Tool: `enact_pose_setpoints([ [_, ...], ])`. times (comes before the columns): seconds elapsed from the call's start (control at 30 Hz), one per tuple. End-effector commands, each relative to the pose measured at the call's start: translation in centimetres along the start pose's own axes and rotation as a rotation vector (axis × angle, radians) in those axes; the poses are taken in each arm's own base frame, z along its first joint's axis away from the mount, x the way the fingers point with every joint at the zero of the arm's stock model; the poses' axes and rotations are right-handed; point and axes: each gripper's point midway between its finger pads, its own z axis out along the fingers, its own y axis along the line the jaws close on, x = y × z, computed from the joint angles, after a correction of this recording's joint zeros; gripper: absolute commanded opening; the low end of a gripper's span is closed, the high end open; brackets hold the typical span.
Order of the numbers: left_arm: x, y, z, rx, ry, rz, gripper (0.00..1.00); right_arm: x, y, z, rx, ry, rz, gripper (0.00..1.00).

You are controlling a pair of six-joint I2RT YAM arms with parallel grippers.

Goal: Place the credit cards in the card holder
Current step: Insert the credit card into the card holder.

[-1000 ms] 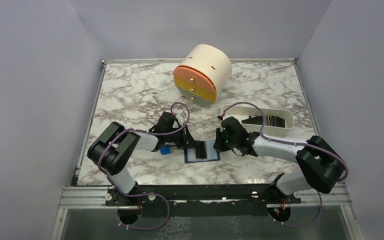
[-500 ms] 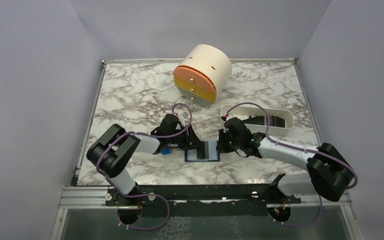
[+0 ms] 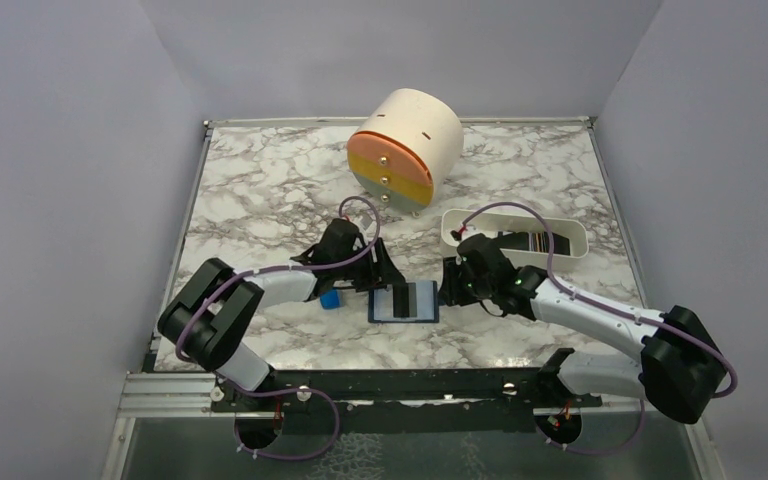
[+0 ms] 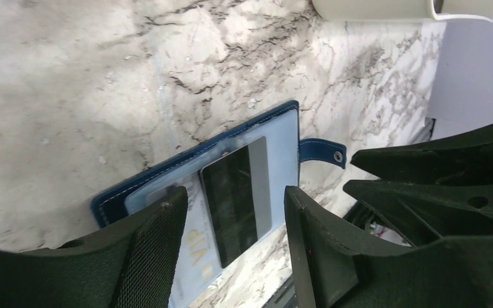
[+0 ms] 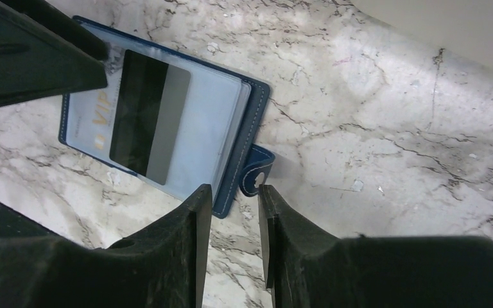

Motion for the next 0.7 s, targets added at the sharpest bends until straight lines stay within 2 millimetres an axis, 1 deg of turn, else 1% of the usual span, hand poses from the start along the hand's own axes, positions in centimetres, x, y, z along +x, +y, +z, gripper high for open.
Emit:
enact_pose_setpoints([
  [0.0, -0.4, 0.7, -1.1, -0.076, -0.033, 0.037, 0.60, -0.7, -0.5, -0.4, 0.044, -0.019, -0.023, 0.36],
  [0.07, -0.1, 0.6, -1.3, -0.067, -0.028, 0.028, 0.60, -0.7, -0.6, -0.2, 0.049, -0.018, -0.030, 0.38],
  [0.2, 1.0, 0.2, -1.4, -0.044, -0.009, 0.005, 0.61, -0.7, -0.5, 0.3, 0.042, -0.021, -0.041, 0.39],
  [0.4, 2.5, 0.3, -0.7, -0.025, 0.025, -0.022, 0.61, -0.4, -0.8, 1.6, 0.060, -0.003, -0.054, 0.37],
  [0.47, 2.7, 0.4, -0.4, -0.024, 0.033, -0.024, 0.61, -0.3, -0.9, 1.8, 0.065, -0.001, -0.054, 0.34],
  [0.53, 3.1, 0.3, -0.1, -0.022, 0.045, -0.023, 0.61, -0.1, -1.1, 2.1, 0.066, -0.001, -0.054, 0.28],
  [0.67, 3.3, -0.5, 0.2, -0.009, 0.056, -0.017, 0.61, 0.8, -1.1, 2.5, 0.051, 0.010, -0.044, 0.17],
])
